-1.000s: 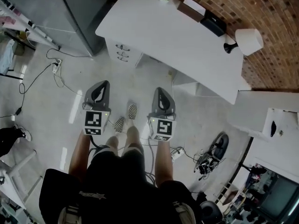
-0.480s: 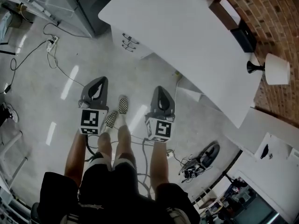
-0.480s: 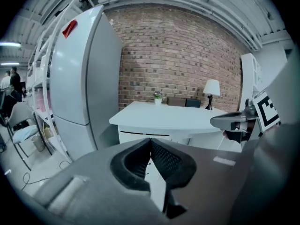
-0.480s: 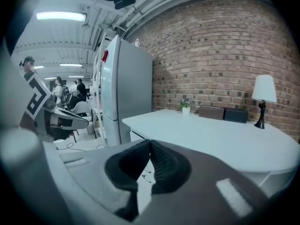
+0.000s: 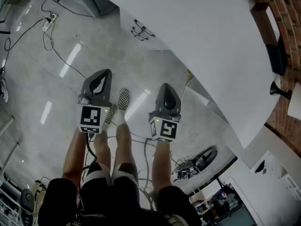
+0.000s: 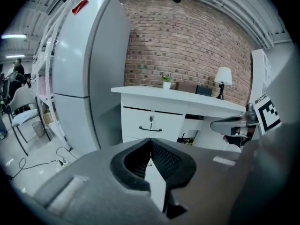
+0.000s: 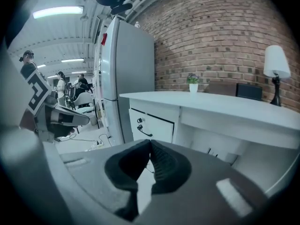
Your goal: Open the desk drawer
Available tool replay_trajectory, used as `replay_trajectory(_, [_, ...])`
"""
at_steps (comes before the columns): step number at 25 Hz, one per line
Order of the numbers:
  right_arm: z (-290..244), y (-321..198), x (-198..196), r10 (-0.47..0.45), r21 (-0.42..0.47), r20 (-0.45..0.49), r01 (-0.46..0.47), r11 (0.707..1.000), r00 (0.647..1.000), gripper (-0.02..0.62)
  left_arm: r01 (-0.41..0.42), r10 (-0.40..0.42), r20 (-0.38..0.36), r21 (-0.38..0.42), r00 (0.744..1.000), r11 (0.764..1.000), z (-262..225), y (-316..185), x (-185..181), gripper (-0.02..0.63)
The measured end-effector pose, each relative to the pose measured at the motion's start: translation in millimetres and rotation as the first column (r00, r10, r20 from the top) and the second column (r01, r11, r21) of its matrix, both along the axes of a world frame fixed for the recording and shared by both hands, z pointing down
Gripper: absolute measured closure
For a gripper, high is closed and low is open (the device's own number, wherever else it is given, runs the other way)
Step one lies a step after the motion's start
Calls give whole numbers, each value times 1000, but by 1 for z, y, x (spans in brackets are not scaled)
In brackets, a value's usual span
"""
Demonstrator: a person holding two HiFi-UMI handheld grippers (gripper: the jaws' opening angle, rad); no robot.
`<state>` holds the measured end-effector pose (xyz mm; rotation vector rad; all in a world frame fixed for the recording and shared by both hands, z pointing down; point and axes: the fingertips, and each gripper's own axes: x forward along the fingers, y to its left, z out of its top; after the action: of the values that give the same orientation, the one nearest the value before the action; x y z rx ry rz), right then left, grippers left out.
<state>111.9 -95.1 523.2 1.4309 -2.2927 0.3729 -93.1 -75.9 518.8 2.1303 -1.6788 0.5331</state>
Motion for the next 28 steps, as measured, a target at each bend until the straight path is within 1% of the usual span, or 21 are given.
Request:
replay_trajectory(5, [55, -17, 0, -16, -13, -8, 16, 1000, 1000, 591, 10, -10, -8, -17, 1000, 1000, 58, -14, 3, 595])
replay_trajectory(12, [113, -38, 3, -36, -20, -13, 36, 999, 999, 591, 11, -13, -33, -62, 999, 998, 127, -28, 15, 595])
replay_trajectory(18, [144, -52, 0, -47, -27, -17, 47, 999, 999, 591, -2, -1, -39, -91, 999, 996, 170, -44, 23, 595])
replay_trajectory(20, [149, -55, 1, -47, -31, -18, 47, 998, 999, 591, 8, -14, -51, -110, 999, 994, 183, -51, 25, 595])
replay_trajectory(23, [156, -60, 3, -47, -39, -22, 47, 998, 999, 591, 40, -55, -111, -134, 992, 990, 200, -63, 27, 595])
replay_trajectory(25, [160, -62, 6, -47, -48, -23, 46, 998, 999, 591, 66, -92, -179, -145, 980, 987, 209, -73, 28, 595])
replay_trajectory(27, [162, -63, 7, -50, -54, -23, 49, 997, 998, 591, 96, -140, -273, -167, 952, 981, 217, -84, 28, 595])
replay_trajectory(28, [163, -64, 8, -52, -55, -25, 51, 997, 998, 591, 112, -169, -326, -186, 930, 976, 222, -89, 28, 595])
